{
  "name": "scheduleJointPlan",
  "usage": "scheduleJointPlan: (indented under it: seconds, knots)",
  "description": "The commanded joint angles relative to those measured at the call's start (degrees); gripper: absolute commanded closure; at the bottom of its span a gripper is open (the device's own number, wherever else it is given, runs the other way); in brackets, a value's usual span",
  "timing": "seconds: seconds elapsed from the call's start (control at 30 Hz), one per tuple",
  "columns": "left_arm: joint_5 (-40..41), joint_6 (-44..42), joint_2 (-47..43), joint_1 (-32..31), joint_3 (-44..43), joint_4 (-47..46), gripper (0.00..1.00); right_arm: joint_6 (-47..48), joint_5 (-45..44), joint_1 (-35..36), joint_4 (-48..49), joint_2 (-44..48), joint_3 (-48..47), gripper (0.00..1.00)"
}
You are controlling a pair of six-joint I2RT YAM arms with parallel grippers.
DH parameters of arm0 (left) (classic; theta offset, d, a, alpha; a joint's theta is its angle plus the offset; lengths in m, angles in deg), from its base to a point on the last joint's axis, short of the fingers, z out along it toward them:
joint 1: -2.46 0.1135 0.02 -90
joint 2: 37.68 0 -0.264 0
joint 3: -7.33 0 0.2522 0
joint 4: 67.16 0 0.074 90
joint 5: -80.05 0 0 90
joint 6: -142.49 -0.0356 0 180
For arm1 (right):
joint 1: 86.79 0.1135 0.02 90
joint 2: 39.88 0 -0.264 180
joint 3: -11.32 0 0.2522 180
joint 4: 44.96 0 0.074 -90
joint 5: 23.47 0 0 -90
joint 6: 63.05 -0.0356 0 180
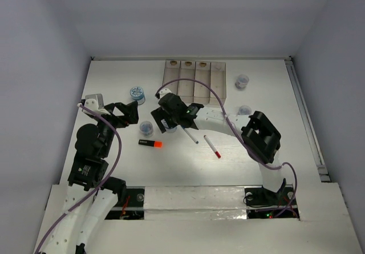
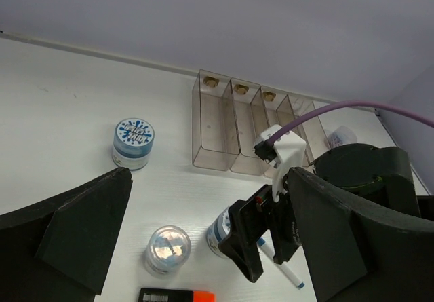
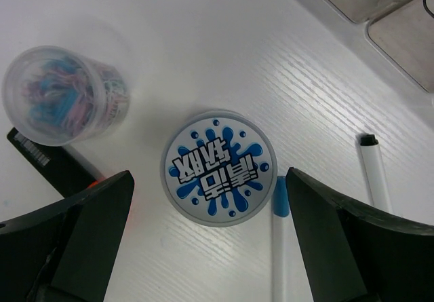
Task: Sort the stationery into containers
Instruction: Pick up the stationery from the center of the board.
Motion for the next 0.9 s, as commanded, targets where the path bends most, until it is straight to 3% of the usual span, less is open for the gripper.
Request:
scheduleJointPlan:
  seconds: [0.0, 0.1, 0.27, 0.7, 0.87]
  knots:
    - [-1.0, 0.0, 0.5, 0.3, -2.3, -2.6, 0.01, 0.6, -2.3, -0.3, -1.1, 0.2, -2.4, 0.0]
    - [-1.3, 0.0, 0.6, 0.3, -2.3, -2.7, 0.01, 0.4, -2.6, -0.3, -1.2, -0.5, -2.3, 0.03]
    - [-1.5, 0.0, 0.7, 0.3, -2.3, -2.9, 0.01, 0.1, -2.1, -0.3, -0.8, -1.1, -2.4, 0.16]
    - [-1.4, 0.0, 0.3, 0.3, -2.3, -2.7, 0.01, -0.6, 0.5, -1.4, 0.2, -2.5, -4.2, 0.18]
    - [-1.3, -0.1, 0.1, 0.3, -2.3, -2.7, 0.01, -0.7, -0.3, -1.4, 0.2, -2.0, -4.4, 0.43]
